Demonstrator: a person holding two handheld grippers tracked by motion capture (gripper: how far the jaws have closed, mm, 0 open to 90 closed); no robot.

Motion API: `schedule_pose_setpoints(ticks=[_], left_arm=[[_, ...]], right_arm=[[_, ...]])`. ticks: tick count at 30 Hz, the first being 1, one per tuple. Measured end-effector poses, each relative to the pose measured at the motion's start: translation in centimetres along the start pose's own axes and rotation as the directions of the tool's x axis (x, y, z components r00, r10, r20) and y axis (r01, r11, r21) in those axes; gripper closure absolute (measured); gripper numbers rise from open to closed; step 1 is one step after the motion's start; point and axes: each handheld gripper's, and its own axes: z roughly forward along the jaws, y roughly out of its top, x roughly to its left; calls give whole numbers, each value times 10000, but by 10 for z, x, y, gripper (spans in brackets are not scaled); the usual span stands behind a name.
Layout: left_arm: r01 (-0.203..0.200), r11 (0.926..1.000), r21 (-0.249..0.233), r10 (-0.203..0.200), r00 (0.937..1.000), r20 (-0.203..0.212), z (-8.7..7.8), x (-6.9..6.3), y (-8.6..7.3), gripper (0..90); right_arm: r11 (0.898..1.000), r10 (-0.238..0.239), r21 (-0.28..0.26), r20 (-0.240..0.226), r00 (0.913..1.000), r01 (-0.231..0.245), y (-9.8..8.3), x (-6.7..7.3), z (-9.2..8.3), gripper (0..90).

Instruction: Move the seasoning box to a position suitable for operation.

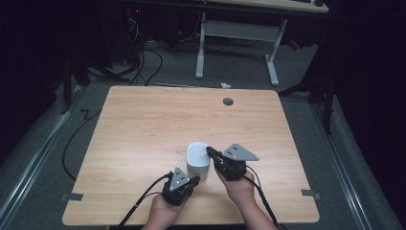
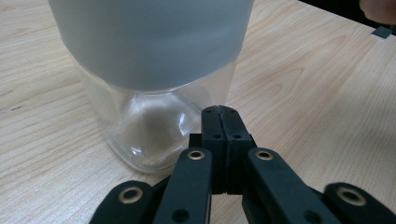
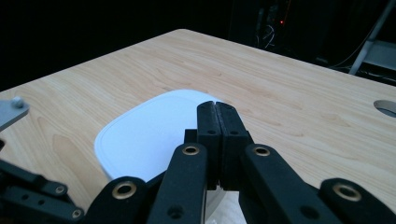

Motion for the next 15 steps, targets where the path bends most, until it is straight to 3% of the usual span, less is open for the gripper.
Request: schedule_pose_setpoints(ticks=[5,10,15], left_arm=[[88,10000,24,-88,9999,75,-2,0,2,900],[216,9996,191,-219,9997,137,-12,1,11,866],[-106,9996,254,113,9996,-247,-30,18,25,831]], right_arm=[[9998,-49,-166,66,10000,50,1,-2,-8,886],[9999,74,-109,373,9993,-70,-1,-15,-16,881],[9991,380,140,727,9966,-391,-12,-31,-20,875]])
